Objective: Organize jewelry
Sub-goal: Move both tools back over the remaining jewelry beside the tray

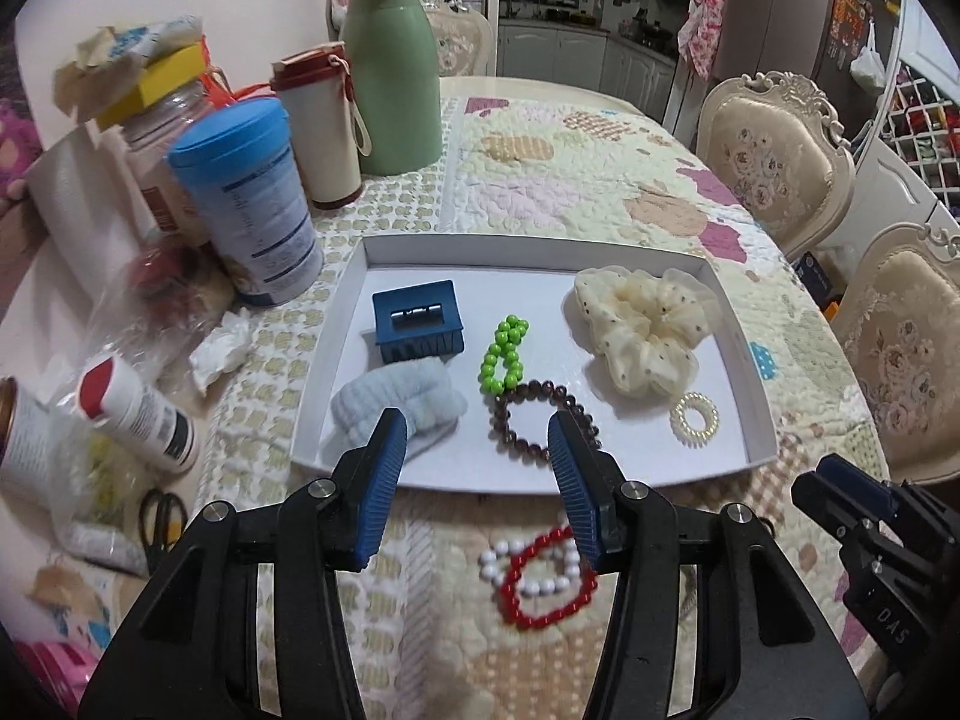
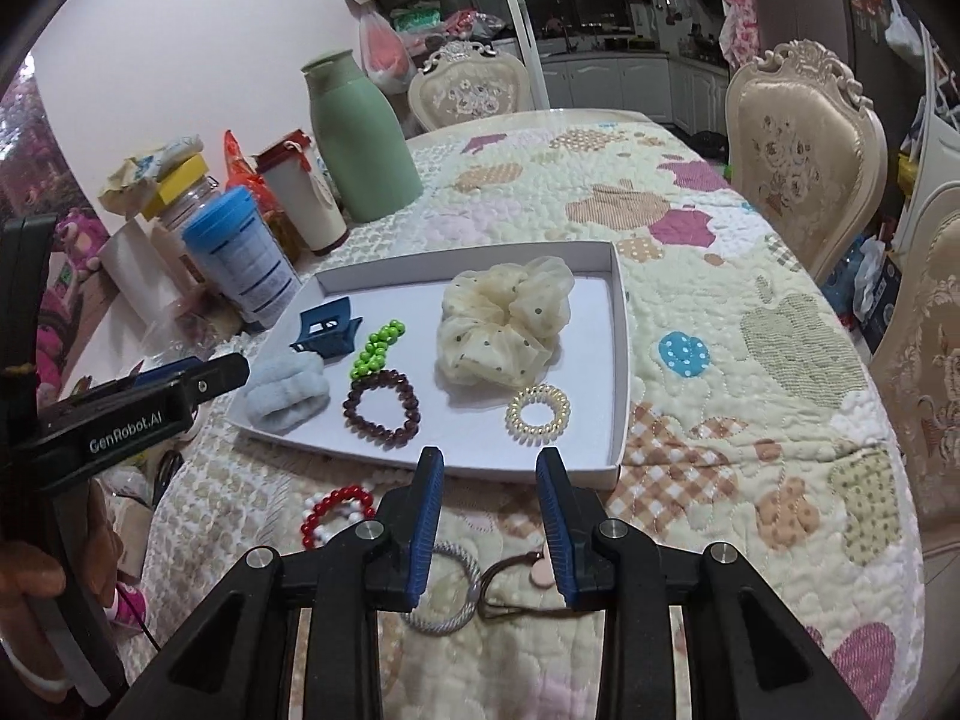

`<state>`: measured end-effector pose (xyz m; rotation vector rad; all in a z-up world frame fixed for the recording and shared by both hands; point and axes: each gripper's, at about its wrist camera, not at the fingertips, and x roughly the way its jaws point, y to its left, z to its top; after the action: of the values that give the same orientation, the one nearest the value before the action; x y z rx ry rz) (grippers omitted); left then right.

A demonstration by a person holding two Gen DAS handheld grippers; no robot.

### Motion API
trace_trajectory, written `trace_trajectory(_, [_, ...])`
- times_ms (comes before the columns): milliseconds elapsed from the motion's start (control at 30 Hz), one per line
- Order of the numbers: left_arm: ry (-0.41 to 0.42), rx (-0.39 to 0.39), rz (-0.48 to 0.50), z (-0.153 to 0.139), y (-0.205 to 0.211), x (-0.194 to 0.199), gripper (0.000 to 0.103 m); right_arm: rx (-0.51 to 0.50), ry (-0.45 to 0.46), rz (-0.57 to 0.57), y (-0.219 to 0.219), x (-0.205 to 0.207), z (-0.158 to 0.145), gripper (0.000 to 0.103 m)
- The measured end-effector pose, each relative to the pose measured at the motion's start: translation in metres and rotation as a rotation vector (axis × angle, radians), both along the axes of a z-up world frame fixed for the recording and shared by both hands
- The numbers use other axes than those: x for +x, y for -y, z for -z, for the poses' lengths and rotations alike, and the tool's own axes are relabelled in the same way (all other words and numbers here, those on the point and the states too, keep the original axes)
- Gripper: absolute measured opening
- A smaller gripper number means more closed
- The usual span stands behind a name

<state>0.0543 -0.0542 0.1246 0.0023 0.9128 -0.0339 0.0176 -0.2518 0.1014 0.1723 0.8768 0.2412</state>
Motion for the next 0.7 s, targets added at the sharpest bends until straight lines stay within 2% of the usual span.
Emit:
trace_trajectory(333, [0.026,-0.004,-0.011,-0.007,0.004,-0.048,0.049,-0.004,0.029,-0.016,0.000,-0.037,-0.016,0.035])
trace_trajectory(700, [0.061,0.011,-0.032,-0.015,0.007,-0.082,0.049,0.007,0.050,-0.033,0.004,-0.064,-0.023,0.035])
